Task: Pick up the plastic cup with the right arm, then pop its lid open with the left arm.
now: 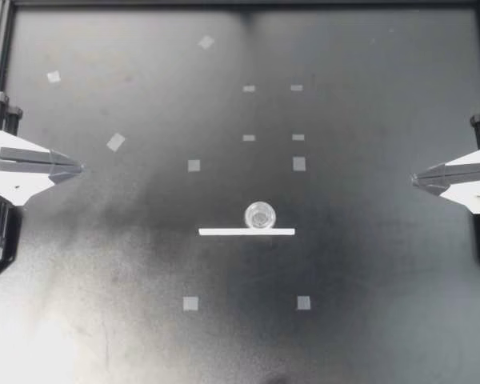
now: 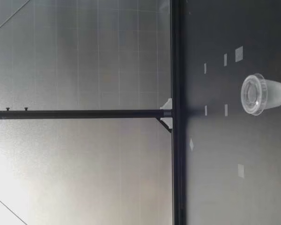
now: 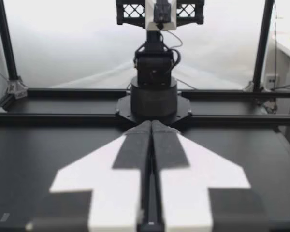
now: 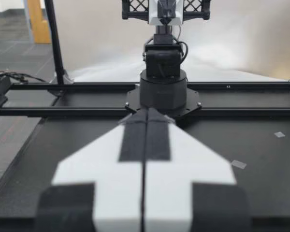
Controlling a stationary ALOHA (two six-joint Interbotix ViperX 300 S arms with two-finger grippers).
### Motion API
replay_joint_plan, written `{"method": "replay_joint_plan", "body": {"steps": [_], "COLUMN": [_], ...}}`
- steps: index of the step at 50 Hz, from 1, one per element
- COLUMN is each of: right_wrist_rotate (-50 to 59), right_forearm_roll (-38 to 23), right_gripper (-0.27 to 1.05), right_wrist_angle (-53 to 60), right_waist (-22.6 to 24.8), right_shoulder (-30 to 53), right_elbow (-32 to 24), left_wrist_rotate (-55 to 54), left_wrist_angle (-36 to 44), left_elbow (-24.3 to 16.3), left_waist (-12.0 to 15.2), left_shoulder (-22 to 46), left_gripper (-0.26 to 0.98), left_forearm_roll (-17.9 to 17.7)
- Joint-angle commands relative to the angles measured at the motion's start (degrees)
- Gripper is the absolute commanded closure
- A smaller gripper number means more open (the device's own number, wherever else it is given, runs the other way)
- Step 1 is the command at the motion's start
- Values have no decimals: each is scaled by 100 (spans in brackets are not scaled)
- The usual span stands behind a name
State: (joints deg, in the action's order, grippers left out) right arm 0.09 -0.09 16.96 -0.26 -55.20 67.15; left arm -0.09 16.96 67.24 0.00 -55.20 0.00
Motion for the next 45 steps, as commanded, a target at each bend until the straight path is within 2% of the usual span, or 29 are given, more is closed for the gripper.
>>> {"method": "replay_joint_plan", "body": {"steps": [1,5,12,23,32,39,45], "right_wrist_rotate": [35,97,176,97,132,211,369], "right_forearm_roll": [53,255,659,650,650,650,650], "right_gripper": [80,85,85,85,82,65,35], "right_wrist_angle": [0,9,9,9,606,1072,1292], "right_waist": [-44,-62,-237,-369,-378,-378,-378], "right_shoulder": [149,369,923,1819,2672,3349,3981], "right_elbow": [0,79,18,-501,-501,-466,-475], "left_wrist_rotate": [-44,-44,-26,255,923,1151,1222], "left_wrist_angle": [18,62,88,-158,-246,-132,-26], "left_elbow": [272,483,501,-299,-932,-1354,-1670], "left_waist": [9,9,229,483,492,492,483], "left_shoulder": [70,149,431,1107,2215,3234,4025], "left_gripper": [73,83,83,83,83,83,83], "left_forearm_roll": [-9,-193,-747,-773,-747,-738,-677]}}
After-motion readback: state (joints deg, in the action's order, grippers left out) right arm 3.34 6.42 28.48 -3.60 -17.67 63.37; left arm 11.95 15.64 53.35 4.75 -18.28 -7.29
